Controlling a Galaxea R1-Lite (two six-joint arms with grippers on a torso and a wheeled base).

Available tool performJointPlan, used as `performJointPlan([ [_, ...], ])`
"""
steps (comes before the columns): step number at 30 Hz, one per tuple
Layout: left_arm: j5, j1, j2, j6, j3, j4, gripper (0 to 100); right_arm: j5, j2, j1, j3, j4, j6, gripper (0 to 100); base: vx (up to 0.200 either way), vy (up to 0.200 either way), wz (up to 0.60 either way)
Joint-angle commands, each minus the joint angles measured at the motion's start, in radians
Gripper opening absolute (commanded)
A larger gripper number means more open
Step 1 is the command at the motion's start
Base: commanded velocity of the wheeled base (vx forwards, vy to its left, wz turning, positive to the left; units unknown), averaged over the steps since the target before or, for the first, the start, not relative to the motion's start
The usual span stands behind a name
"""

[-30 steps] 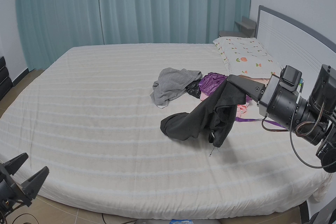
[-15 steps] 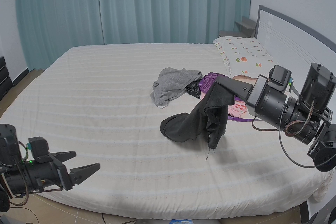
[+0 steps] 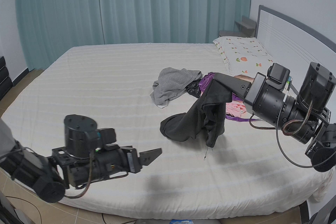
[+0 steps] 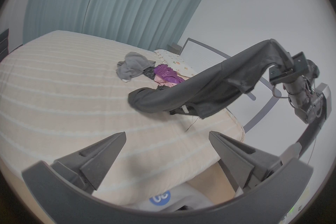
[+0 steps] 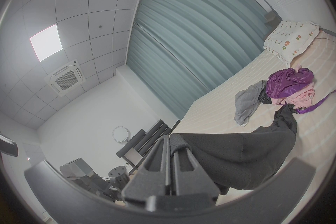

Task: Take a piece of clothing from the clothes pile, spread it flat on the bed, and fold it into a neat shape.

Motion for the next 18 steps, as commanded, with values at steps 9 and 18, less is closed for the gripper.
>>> performJointPlan([
  [9, 0.119, -0.138, 0.405, -0.163, -0.393, -0.024, 100, -0.001, -0.021, 0.027, -0.008, -0.003, -0.001, 0, 0.0, 0.0, 0.0],
  [18, 0.125, -0.003, 0.502, -0.181, -0.602, 0.002, 100, -0.017, -0.07, 0.059, -0.001, -0.005, -0.002, 0, 0.0, 0.0, 0.0],
])
